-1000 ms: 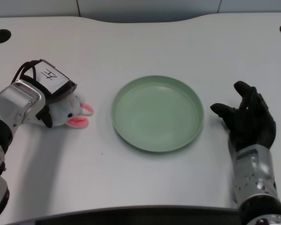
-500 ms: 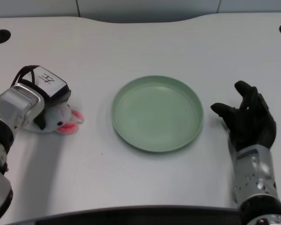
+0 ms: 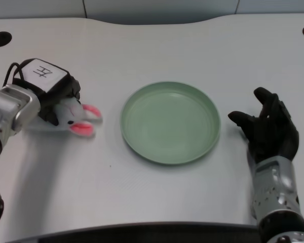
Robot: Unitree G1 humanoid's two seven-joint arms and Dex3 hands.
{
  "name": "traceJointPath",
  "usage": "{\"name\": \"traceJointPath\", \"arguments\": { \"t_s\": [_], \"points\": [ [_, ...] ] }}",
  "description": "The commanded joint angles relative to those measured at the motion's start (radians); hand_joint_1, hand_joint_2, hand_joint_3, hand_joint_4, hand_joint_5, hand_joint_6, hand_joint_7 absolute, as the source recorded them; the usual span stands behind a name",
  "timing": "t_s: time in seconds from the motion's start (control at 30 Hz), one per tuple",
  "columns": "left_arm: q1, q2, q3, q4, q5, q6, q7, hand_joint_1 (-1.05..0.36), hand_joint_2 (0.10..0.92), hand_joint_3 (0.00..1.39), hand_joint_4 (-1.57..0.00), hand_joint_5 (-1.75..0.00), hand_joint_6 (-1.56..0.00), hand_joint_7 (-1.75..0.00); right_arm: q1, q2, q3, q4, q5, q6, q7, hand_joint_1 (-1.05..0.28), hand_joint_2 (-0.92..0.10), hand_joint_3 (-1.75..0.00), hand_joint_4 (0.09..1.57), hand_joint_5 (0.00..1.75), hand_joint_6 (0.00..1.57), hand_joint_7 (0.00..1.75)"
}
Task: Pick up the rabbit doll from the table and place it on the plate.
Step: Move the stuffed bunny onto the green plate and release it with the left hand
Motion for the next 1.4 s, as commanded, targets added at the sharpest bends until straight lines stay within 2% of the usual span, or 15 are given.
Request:
{"name": "traceJointPath", "arguments": {
  "t_s": [0.03, 0.17, 0.3, 0.37, 0.47, 0.67, 0.73, 0.77, 0.8, 0.83, 0.9, 1.07, 1.23, 1.33, 1.4],
  "points": [
    [-0.016, 0.035, 0.053, -0.044, -0.054, -0.003, -0.047, -0.09, 0.862, 0.02, -0.79, -1.75, -0.66, -1.56, 0.003, 0.005, 0.006, -0.016, -0.002, 0.003, -0.005, -0.36, -0.92, -0.43, 0.76, 1.37, 0.62, 1.05],
    [-0.021, 0.064, 0.109, -0.116, -0.097, 0.002, -0.091, -0.09, 0.898, 0.03, -0.76, -1.75, -0.62, -1.62, 0.003, 0.005, 0.012, -0.015, -0.012, -0.001, -0.006, -0.36, -0.92, -0.44, 0.76, 1.38, 0.61, 1.06],
    [-0.047, 0.077, 0.146, -0.189, -0.118, 0.039, -0.179, -0.06, 0.919, 0.07, -0.75, -1.75, -0.58, -1.74, 0.003, 0.005, 0.011, -0.008, -0.012, -0.008, 0.004, -0.36, -0.92, -0.45, 0.77, 1.38, 0.63, 1.07],
    [-0.061, 0.076, 0.154, -0.220, -0.116, 0.052, -0.206, -0.06, 0.910, 0.07, -0.73, -1.75, -0.57, -1.74, 0.002, 0.005, 0.011, -0.007, -0.012, -0.005, 0.000, -0.36, -0.92, -0.44, 0.78, 1.36, 0.64, 1.06],
    [-0.075, 0.053, 0.161, -0.268, -0.111, 0.084, -0.226, -0.12, 0.912, 0.05, -0.69, -1.75, -0.55, -1.59, -0.001, 0.004, 0.015, -0.005, -0.019, -0.004, -0.010, -0.37, -0.92, -0.44, 0.79, 1.35, 0.65, 1.05],
    [-0.111, -0.010, 0.147, -0.315, -0.105, 0.095, -0.268, -0.11, 0.900, 0.02, -0.73, -1.75, -0.57, -1.73, -0.003, 0.004, 0.009, -0.004, -0.013, -0.002, -0.006, -0.37, -0.92, -0.44, 0.81, 1.36, 0.66, 1.04],
    [-0.119, -0.037, 0.144, -0.319, -0.108, 0.094, -0.283, -0.13, 0.885, 0.01, -0.75, -1.75, -0.59, -1.73, 0.000, 0.003, 0.012, -0.003, -0.018, -0.008, 0.000, -0.36, -0.92, -0.44, 0.80, 1.35, 0.66, 1.03],
    [-0.122, -0.049, 0.146, -0.320, -0.113, 0.095, -0.294, -0.18, 0.850, 0.01, -0.74, -1.68, -0.70, -1.33, 0.002, 0.002, 0.014, -0.002, -0.021, -0.012, 0.002, -0.36, -0.92, -0.45, 0.79, 1.35, 0.66, 1.03],
    [-0.127, -0.063, 0.147, -0.318, -0.117, 0.098, -0.310, -0.20, 0.839, 0.01, -0.74, -1.66, -0.77, -1.14, 0.002, 0.001, 0.015, 0.001, -0.023, -0.016, 0.003, -0.36, -0.92, -0.45, 0.79, 1.35, 0.66, 1.03],
    [-0.131, -0.078, 0.147, -0.316, -0.118, 0.103, -0.319, -0.19, 0.839, 0.01, -0.73, -1.65, -0.80, -1.09, 0.002, 0.001, 0.016, 0.003, -0.025, -0.019, 0.002, -0.36, -0.92, -0.45, 0.78, 1.36, 0.66, 1.03],
    [-0.138, -0.105, 0.146, -0.314, -0.113, 0.117, -0.330, -0.16, 0.856, 0.01, -0.72, -1.73, -0.68, -1.49, 0.001, 0.005, 0.015, 0.000, -0.027, -0.023, -0.003, -0.36, -0.92, -0.45, 0.78, 1.36, 0.66, 1.03],
    [-0.148, -0.178, 0.140, -0.282, -0.114, 0.117, -0.311, -0.14, 0.869, 0.01, -0.76, -1.75, -0.66, -1.62, 0.007, 0.010, 0.022, -0.004, -0.036, -0.032, -0.009, -0.36, -0.92, -0.43, 0.78, 1.36, 0.65, 1.01],
    [-0.159, -0.239, 0.138, -0.231, -0.118, 0.115, -0.291, -0.16, 0.881, 0.01, -0.73, -1.75, -0.73, -1.35, 0.011, 0.012, 0.029, -0.013, -0.038, -0.030, -0.008, -0.36, -0.92, -0.43, 0.79, 1.35, 0.66, 1.00],
    [-0.161, -0.282, 0.129, -0.171, -0.115, 0.092, -0.249, -0.14, 0.893, 0.02, -0.80, -1.75, -0.67, -1.63, 0.012, 0.014, 0.029, -0.017, -0.034, -0.020, -0.014, -0.36, -0.92, -0.43, 0.77, 1.34, 0.64, 1.00],
    [-0.166, -0.293, 0.125, -0.147, -0.113, 0.085, -0.234, -0.14, 0.896, 0.02, -0.82, -1.75, -0.65, -1.69, 0.012, 0.014, 0.030, -0.019, -0.035, -0.018, -0.015, -0.35, -0.92, -0.44, 0.76, 1.33, 0.63, 0.99]
  ]
}}
